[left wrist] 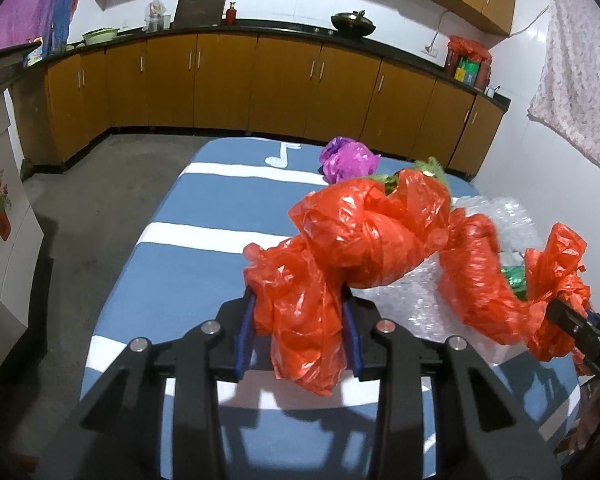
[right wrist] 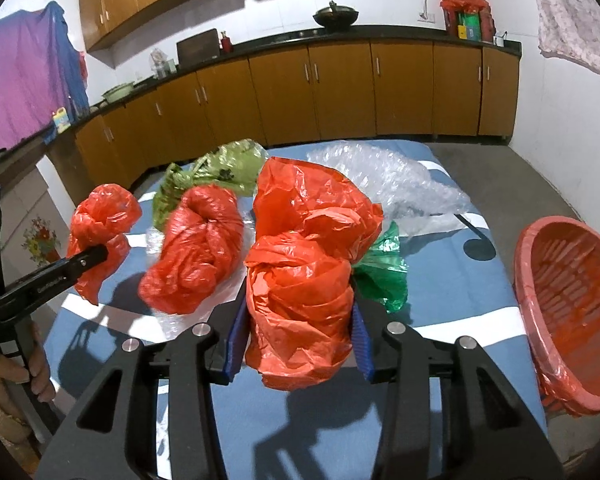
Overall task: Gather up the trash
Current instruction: 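Carry both red bags over the orange basket with both tools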
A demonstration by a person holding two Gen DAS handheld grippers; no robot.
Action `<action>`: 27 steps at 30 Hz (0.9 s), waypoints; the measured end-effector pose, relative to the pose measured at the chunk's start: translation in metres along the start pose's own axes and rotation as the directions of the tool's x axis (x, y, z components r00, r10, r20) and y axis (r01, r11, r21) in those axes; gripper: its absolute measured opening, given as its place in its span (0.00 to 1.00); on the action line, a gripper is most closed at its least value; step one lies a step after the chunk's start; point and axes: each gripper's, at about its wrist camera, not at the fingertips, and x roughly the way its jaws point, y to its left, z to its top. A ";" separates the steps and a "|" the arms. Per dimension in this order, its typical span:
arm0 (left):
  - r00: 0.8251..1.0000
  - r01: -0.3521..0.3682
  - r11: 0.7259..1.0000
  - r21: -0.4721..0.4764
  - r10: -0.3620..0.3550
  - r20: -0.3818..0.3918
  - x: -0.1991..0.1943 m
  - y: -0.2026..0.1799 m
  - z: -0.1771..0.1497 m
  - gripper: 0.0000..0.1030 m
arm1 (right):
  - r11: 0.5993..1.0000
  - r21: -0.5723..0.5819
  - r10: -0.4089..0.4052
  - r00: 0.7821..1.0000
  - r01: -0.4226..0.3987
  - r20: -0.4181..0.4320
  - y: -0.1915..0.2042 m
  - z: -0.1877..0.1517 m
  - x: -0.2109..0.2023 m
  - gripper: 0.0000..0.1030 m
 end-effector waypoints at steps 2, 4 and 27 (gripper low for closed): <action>1.000 0.006 1.000 0.002 -0.006 0.014 -0.008 -0.004 0.001 0.35 | 1.000 -0.003 0.014 1.000 -0.014 0.008 0.001 -0.001 -0.007 0.43; 1.000 0.013 1.000 0.003 -0.013 0.025 -0.017 -0.008 0.002 0.35 | 1.000 -0.006 0.022 1.000 -0.021 0.020 0.002 0.000 -0.014 0.43; 0.979 0.194 0.969 0.153 -0.202 0.041 -0.057 -0.133 0.000 0.35 | 0.958 0.107 -0.279 0.952 0.266 0.125 -0.094 -0.009 -0.091 0.43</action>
